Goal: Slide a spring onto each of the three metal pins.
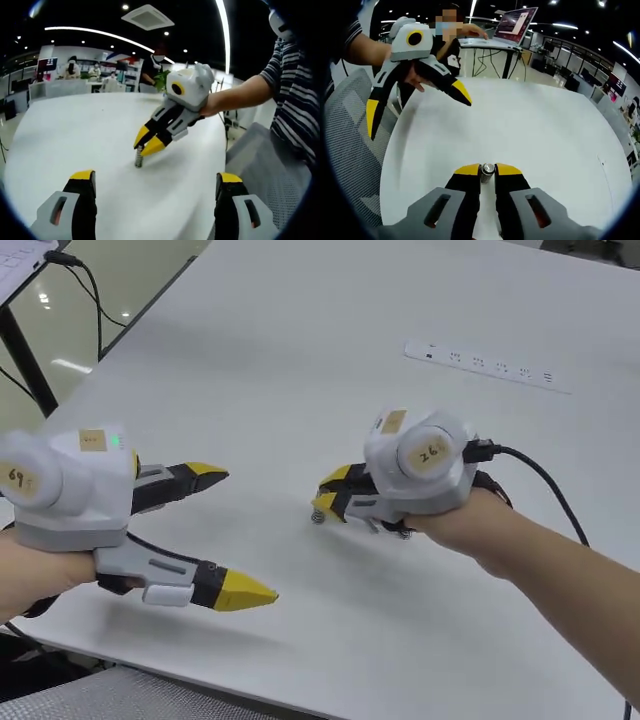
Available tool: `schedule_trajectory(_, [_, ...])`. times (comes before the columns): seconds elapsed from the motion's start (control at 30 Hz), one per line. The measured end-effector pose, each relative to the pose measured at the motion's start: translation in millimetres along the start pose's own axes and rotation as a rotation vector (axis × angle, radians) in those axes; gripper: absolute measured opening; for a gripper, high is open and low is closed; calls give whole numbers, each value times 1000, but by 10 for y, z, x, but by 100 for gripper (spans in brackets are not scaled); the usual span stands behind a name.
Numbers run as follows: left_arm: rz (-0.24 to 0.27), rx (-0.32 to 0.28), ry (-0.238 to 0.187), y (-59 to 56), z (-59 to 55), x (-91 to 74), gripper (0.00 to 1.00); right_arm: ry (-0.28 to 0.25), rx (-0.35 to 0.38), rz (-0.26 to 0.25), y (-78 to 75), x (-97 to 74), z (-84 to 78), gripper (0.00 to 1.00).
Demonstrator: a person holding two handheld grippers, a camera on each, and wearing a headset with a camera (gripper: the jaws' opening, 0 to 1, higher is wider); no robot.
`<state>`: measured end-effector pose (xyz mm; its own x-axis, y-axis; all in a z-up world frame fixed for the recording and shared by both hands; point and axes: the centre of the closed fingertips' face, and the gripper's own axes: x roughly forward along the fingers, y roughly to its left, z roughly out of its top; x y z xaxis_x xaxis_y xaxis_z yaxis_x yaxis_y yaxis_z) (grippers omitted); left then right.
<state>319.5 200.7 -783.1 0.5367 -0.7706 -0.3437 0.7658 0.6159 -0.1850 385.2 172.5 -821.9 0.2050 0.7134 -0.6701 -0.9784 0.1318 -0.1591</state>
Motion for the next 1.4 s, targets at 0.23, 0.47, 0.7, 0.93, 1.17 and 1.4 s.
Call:
schedule_trajectory(0.23, [1,-4,-6,11,26,30,97,-15,5,0,-16,-3,37,8])
schedule_trajectory(0.47, [-5,-1,-11,-7,72,63,97,-48,31,-22,-21,-29,66,21])
schedule_trajectory(0.7, [-8,-5,-22,-1,131,84,97,-87,58,-35,-21,-110,120,26])
schedule_trajectory(0.93, [-5,3,-25,5,184,91,98,-127,84,-59,-18,-254,112,34])
schedule_trajectory(1.17, [-5,1,-41,15,254,129,98,-180,139,-104,-63,-488,35,44])
schedule_trajectory(1.4, [-11,-1,-50,5,295,173,98,-253,196,-158,-95,-755,-48,56])
